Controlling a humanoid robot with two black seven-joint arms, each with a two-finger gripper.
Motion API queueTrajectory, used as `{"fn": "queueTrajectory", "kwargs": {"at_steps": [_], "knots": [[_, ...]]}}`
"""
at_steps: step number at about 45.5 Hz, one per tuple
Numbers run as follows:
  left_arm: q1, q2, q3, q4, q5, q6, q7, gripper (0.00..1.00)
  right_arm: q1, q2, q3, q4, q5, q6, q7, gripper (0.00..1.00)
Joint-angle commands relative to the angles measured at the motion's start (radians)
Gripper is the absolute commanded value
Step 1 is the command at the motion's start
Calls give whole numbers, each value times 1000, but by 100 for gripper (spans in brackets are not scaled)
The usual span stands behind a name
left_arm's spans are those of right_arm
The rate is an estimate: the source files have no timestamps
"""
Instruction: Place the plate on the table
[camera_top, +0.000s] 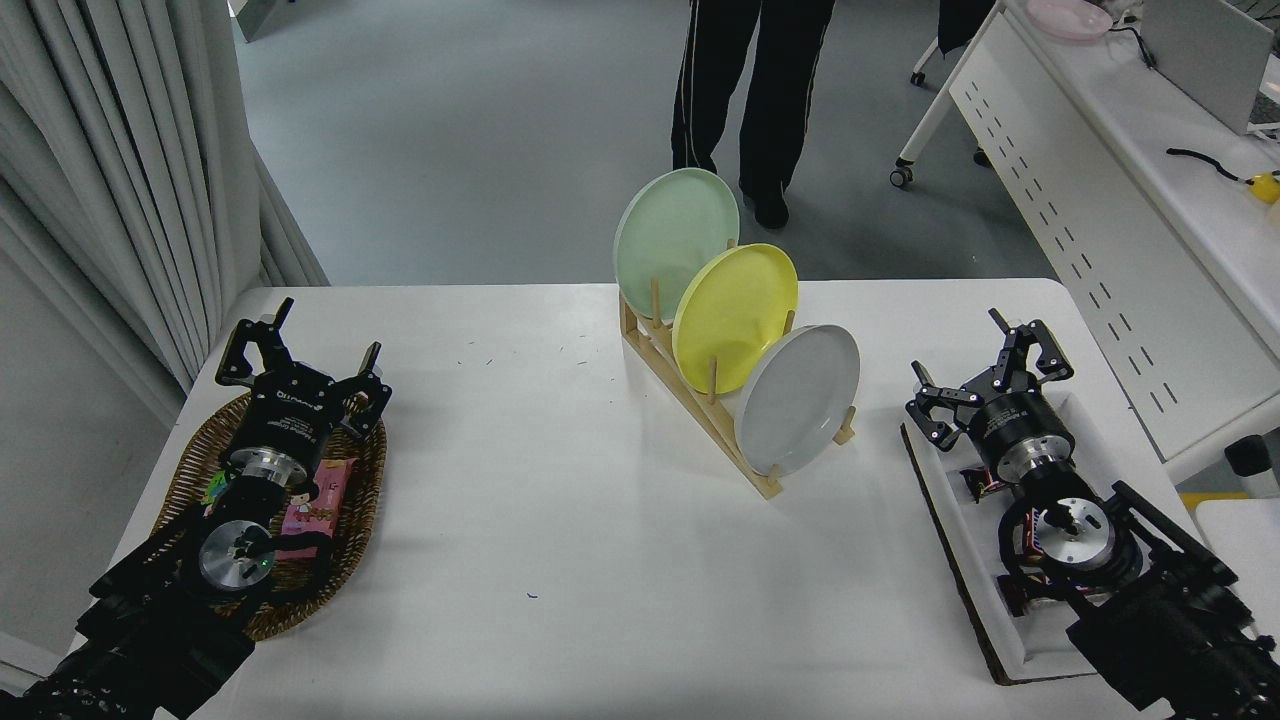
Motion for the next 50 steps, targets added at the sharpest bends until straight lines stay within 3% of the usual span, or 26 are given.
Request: {"fn": "queueTrajectory", "kwargs": {"at_steps": [1, 50], "knots": [[0, 0, 0, 0, 0, 0, 0, 100, 0, 0, 0, -1, 0, 0, 0, 100], [0, 0, 0, 0, 0, 2, 0, 100, 51, -28, 4, -27, 1, -17, 0, 100]]}}
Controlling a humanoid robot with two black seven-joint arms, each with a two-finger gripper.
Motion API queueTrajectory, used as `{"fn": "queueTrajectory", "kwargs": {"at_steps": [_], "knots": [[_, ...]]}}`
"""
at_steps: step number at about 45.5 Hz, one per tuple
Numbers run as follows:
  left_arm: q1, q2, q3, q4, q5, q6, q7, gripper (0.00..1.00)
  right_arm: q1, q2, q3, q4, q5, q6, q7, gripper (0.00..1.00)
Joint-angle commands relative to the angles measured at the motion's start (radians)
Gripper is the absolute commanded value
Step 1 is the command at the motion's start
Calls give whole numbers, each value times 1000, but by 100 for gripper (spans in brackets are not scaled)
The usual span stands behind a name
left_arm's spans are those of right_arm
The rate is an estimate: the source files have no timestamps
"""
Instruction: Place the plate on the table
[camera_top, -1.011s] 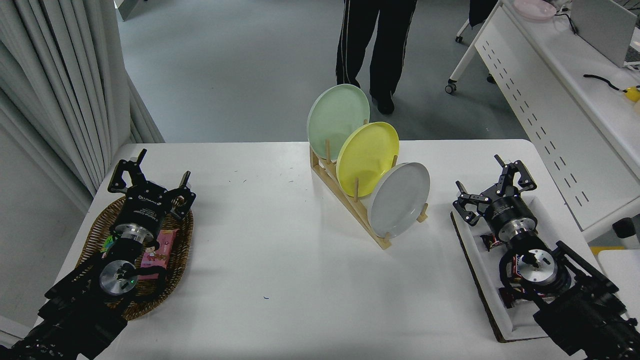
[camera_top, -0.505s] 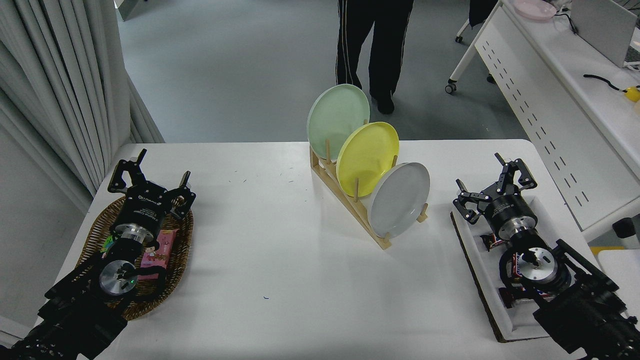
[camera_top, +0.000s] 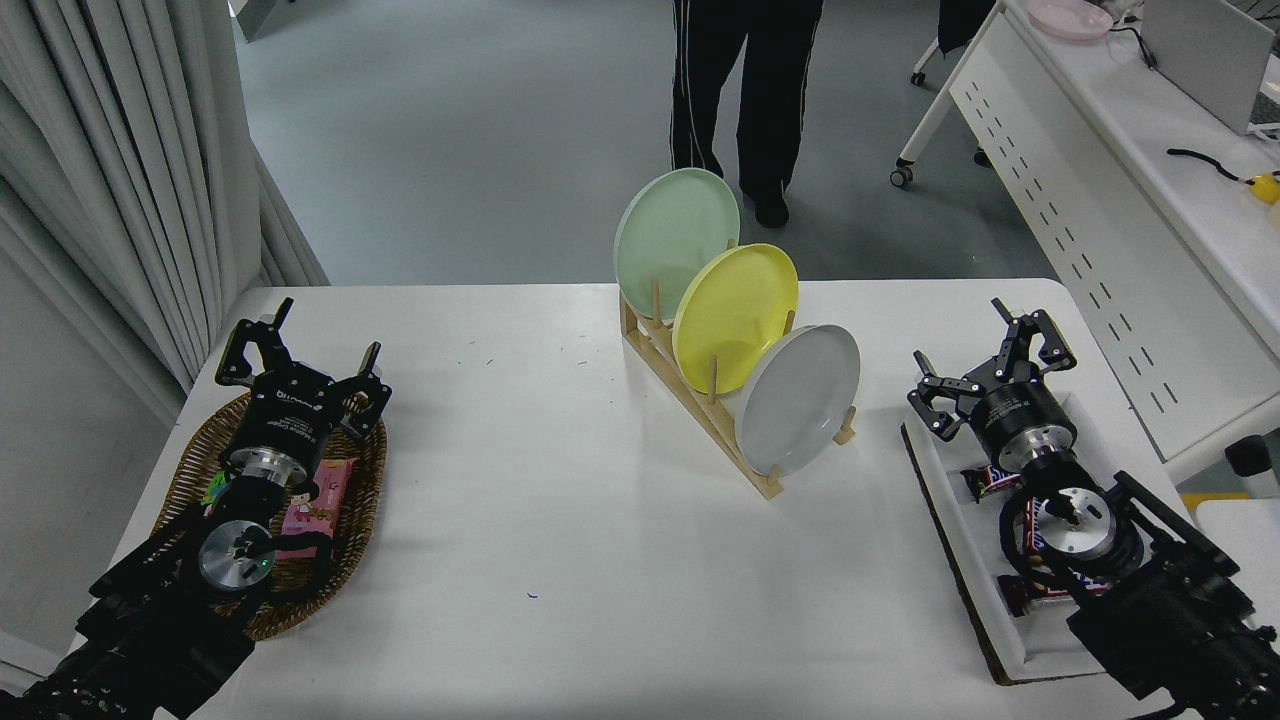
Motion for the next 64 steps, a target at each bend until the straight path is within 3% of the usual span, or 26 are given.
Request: {"fn": "queueTrajectory", "kwargs": {"at_steps": [1, 39, 47, 64], "knots": [[0, 0, 0, 0, 0, 0, 0, 100, 22, -20, -2, -25, 0, -5, 0, 100], [0, 0, 0, 0, 0, 0, 0, 100, 66, -75, -128, -24, 6, -5, -2, 100], [0, 0, 0, 0, 0, 0, 0, 100, 135, -158, -332, -4, 20, -2, -2, 100], [0, 0, 0, 0, 0, 0, 0, 100, 284, -316, -787, 116, 255, -2, -5, 100]]}}
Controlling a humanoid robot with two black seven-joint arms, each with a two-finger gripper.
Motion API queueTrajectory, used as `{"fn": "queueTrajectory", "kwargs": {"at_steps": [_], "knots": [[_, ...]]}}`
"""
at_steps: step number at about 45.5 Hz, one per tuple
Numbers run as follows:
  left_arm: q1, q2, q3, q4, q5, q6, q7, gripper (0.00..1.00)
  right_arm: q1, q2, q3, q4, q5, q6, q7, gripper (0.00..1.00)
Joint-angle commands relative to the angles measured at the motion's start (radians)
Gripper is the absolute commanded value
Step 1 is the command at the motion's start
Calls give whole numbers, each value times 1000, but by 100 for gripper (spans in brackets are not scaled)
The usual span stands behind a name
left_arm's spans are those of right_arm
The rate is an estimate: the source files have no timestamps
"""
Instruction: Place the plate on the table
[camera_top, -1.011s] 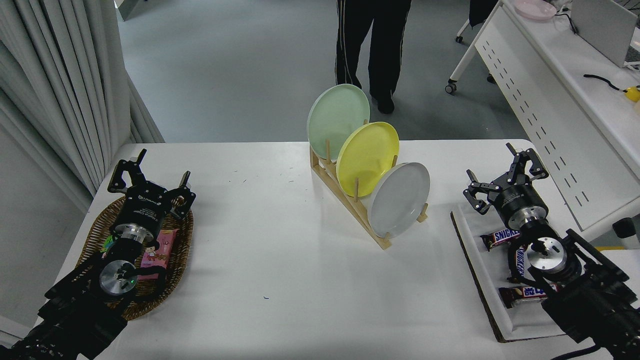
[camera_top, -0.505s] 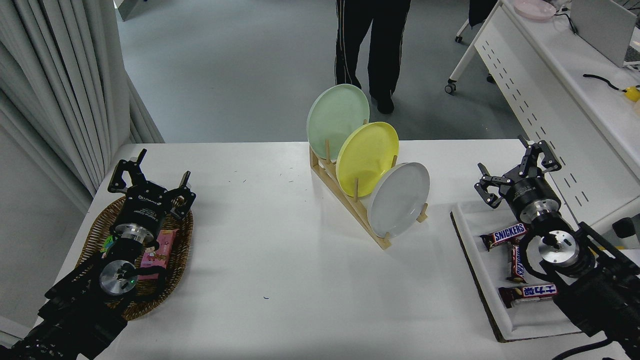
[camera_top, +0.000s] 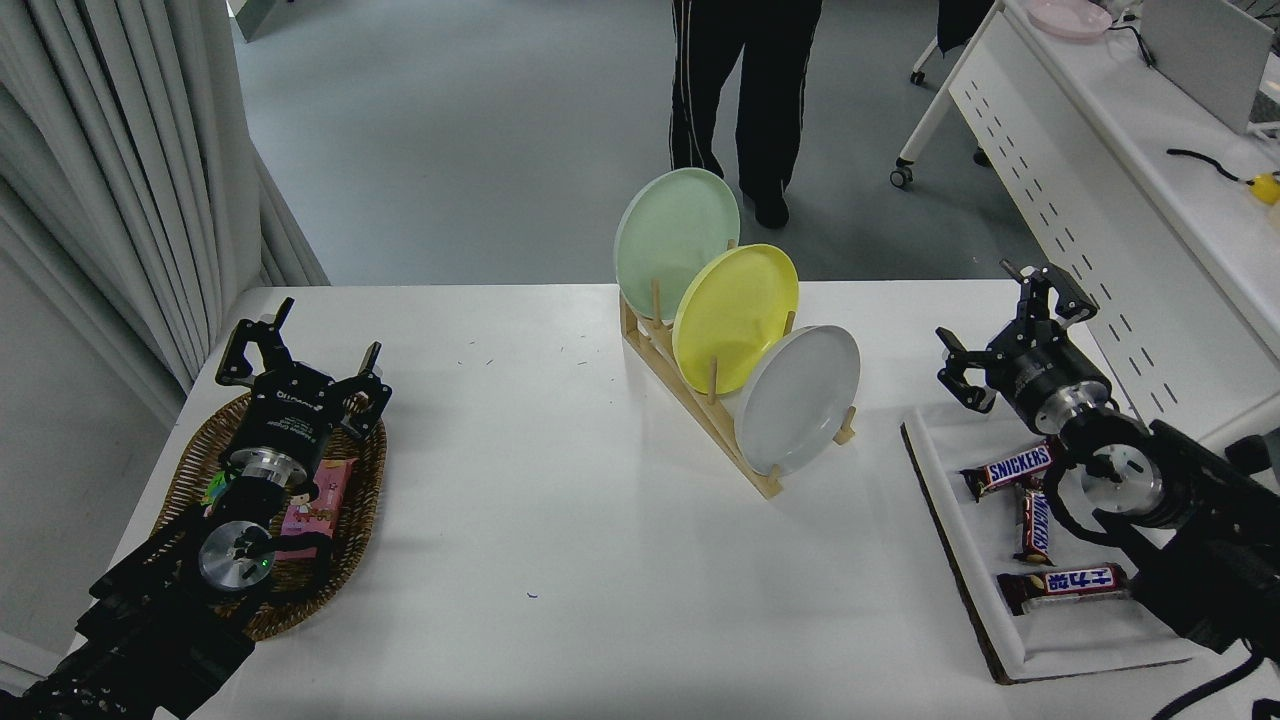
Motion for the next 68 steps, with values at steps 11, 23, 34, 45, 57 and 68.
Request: {"fn": "queueTrajectory", "kwargs": {"at_steps": [11, 23, 34, 45, 57, 68], "knots": [[0, 0, 0, 0, 0, 0, 0, 100, 235, -304, -603, 344, 176, 17, -8, 100], [0, 0, 0, 0, 0, 0, 0, 100, 306, -380, -690, 460, 176, 23, -8, 100], [0, 0, 0, 0, 0, 0, 0, 100, 381, -377, -724, 512, 217, 33, -176, 100], [0, 0, 0, 0, 0, 0, 0, 100, 425, -376, -605, 506, 216, 20, -466, 100], [0, 0, 0, 0, 0, 0, 0, 100, 479, -322, -583, 498, 168, -64, -489, 100], [0, 0, 0, 0, 0, 0, 0, 100, 487, -242, -588, 417, 67, -81, -488, 100]]}}
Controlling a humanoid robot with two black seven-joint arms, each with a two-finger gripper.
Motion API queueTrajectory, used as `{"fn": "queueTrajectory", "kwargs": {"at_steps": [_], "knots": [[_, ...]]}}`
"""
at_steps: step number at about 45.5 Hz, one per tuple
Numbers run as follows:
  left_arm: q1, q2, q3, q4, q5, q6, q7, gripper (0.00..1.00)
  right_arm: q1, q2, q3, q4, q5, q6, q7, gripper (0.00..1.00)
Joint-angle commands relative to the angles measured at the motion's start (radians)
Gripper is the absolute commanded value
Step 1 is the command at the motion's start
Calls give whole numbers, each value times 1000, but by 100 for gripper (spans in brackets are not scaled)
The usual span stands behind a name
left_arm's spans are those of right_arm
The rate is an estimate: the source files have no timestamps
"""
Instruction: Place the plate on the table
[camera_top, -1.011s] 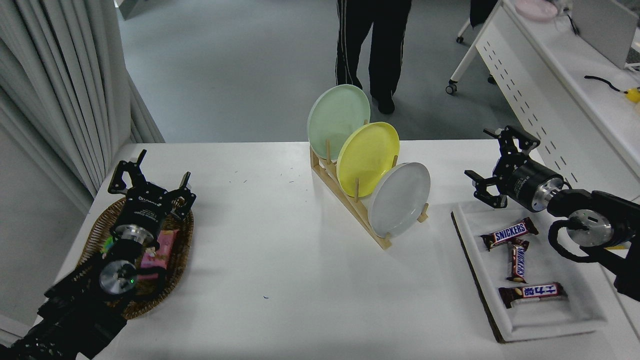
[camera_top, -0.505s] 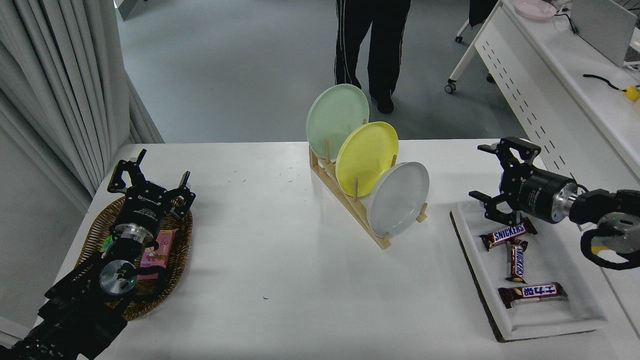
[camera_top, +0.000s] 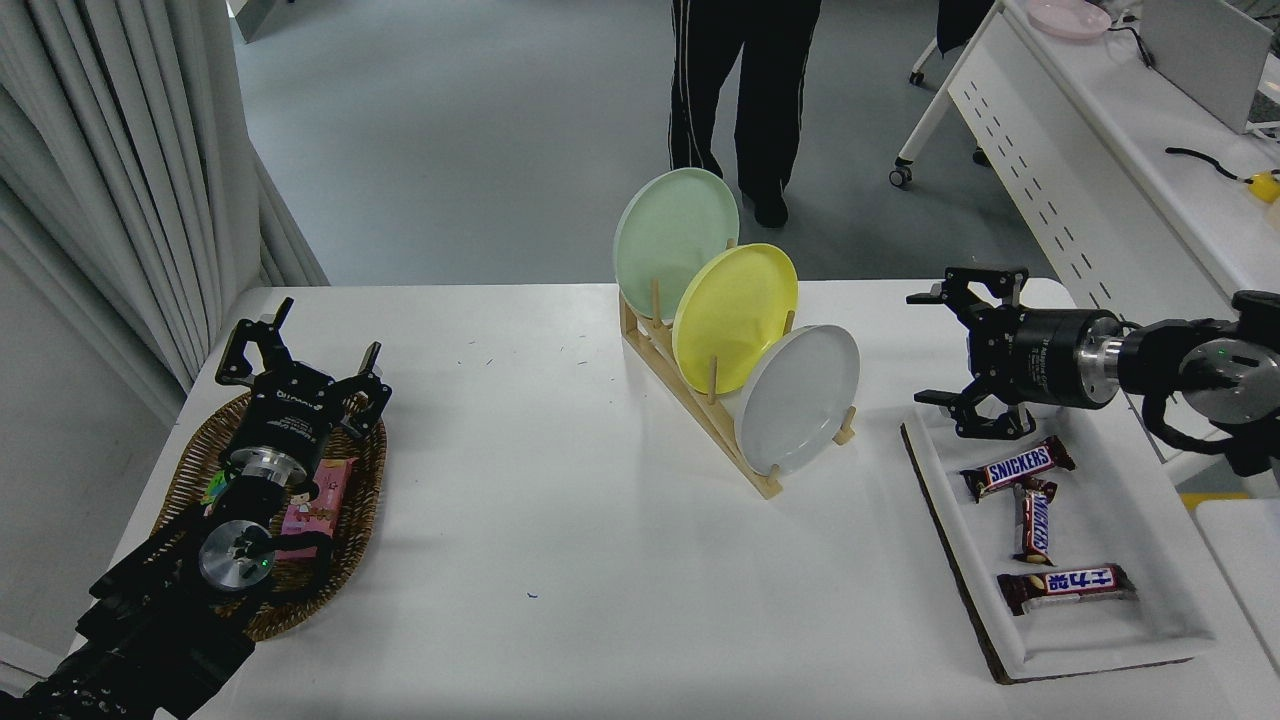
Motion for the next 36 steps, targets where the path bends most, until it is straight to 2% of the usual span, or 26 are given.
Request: {"fn": "queueTrajectory", "kwargs": {"at_steps": [1, 13, 36], "knots": [[0, 0, 0, 0, 0, 0, 0, 100, 21, 70, 8, -54, -69, -28, -22, 100], [0, 0, 0, 0, 0, 0, 0, 100, 12, 138, 14, -73, -60, -37, -22, 100], [0, 0, 0, 0, 0, 0, 0, 100, -33, 330, 62, -276, -57, -36, -22, 98]]}}
